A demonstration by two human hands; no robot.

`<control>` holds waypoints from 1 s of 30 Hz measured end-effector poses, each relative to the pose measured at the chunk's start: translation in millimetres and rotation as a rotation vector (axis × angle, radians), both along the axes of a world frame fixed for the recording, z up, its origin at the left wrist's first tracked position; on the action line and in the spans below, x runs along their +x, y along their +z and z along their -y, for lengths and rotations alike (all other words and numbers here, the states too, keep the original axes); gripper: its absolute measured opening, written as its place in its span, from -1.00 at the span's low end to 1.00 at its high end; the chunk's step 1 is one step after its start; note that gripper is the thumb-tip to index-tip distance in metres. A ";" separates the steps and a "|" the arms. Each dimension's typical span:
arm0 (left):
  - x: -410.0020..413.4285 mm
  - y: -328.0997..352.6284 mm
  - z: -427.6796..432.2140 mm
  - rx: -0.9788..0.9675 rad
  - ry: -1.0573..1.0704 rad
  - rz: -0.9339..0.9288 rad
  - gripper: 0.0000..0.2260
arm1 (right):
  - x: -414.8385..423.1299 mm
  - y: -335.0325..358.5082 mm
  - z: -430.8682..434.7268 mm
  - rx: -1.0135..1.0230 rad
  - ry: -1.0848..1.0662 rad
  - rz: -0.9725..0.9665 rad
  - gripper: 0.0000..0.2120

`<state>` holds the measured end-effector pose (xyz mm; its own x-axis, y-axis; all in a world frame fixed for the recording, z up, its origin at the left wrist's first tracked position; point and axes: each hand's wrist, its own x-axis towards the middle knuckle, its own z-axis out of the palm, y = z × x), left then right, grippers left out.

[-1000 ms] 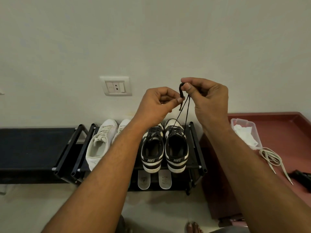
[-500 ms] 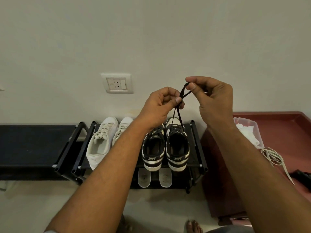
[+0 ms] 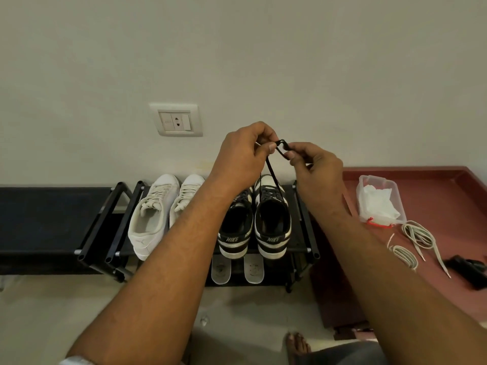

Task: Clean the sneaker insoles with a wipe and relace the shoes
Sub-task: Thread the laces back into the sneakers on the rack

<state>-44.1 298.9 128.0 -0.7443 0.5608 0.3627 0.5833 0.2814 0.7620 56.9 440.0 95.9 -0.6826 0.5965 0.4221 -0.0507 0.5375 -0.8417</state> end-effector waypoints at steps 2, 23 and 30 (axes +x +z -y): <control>1.4 2.6 -0.9 -0.041 0.018 -0.039 -0.90 | -3.2 -6.8 7.0 0.054 0.006 0.043 -0.84; -19.5 -6.4 12.2 -0.022 -0.028 0.006 -0.80 | -19.7 -27.5 5.8 -0.396 0.384 0.054 -0.79; -21.7 -44.6 9.5 -0.036 -0.048 0.128 -0.80 | -10.8 -20.8 -18.8 -0.125 0.232 0.183 -0.80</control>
